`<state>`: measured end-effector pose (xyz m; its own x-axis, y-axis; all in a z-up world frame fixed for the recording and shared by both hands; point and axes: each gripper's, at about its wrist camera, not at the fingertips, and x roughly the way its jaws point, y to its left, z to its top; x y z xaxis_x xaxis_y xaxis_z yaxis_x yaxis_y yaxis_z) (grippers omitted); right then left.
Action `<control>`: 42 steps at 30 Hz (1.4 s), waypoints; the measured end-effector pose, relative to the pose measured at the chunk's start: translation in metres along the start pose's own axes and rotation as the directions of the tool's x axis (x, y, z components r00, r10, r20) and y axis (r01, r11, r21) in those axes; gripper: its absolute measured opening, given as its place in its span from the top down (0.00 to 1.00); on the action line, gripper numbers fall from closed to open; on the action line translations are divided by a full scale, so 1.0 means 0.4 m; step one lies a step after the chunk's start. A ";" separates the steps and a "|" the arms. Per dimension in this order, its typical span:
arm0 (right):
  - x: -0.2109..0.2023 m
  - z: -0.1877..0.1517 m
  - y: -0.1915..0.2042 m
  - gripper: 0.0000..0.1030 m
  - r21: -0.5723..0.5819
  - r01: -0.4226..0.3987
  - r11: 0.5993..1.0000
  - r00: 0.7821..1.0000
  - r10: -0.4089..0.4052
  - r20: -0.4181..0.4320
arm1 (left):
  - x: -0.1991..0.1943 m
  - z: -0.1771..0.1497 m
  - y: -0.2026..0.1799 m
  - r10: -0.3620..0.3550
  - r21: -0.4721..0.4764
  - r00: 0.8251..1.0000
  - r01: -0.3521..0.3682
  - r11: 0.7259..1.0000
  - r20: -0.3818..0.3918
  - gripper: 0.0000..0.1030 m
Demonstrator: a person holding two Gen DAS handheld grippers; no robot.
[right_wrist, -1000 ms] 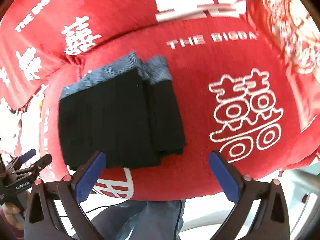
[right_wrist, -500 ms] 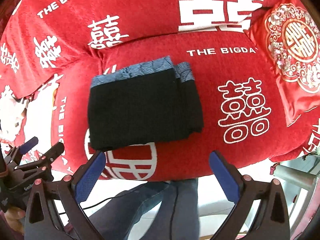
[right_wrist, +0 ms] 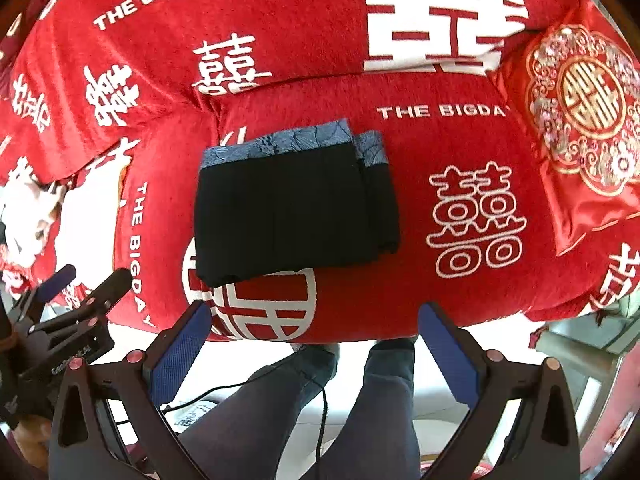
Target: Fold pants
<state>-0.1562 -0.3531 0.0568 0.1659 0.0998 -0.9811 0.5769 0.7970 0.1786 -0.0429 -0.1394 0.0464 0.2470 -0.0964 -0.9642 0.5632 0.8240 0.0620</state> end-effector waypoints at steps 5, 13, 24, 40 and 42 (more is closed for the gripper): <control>-0.018 0.005 -0.016 0.00 -0.020 0.002 1.000 1.000 -0.002 0.002 | -0.025 0.005 -0.023 0.014 -0.013 1.000 -0.014 1.000 0.008 0.00; -0.030 0.008 -0.031 0.00 -0.046 0.014 0.999 1.000 -0.014 0.011 | -0.041 -0.003 -0.047 0.033 -0.029 0.999 -0.033 0.999 -0.001 0.00; -0.036 0.005 -0.027 0.00 -0.055 0.010 0.998 1.000 -0.009 0.019 | -0.059 -0.012 -0.055 0.048 -0.017 0.999 -0.048 0.999 0.004 0.00; -0.038 0.005 -0.017 0.00 -0.057 0.011 0.998 1.000 -0.010 0.022 | -0.063 -0.010 -0.058 0.049 -0.003 0.999 -0.049 0.999 0.009 0.00; -0.038 0.004 -0.017 0.00 -0.055 0.010 0.998 1.000 -0.009 0.023 | -0.063 -0.011 -0.058 0.050 -0.002 0.999 -0.050 0.999 0.009 0.00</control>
<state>-0.1615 -0.3608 0.0707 0.1789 0.0790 -0.9807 0.5338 0.8295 0.1642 -0.0655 -0.1535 0.0683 0.2822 -0.0604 -0.9574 0.5489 0.8287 0.1095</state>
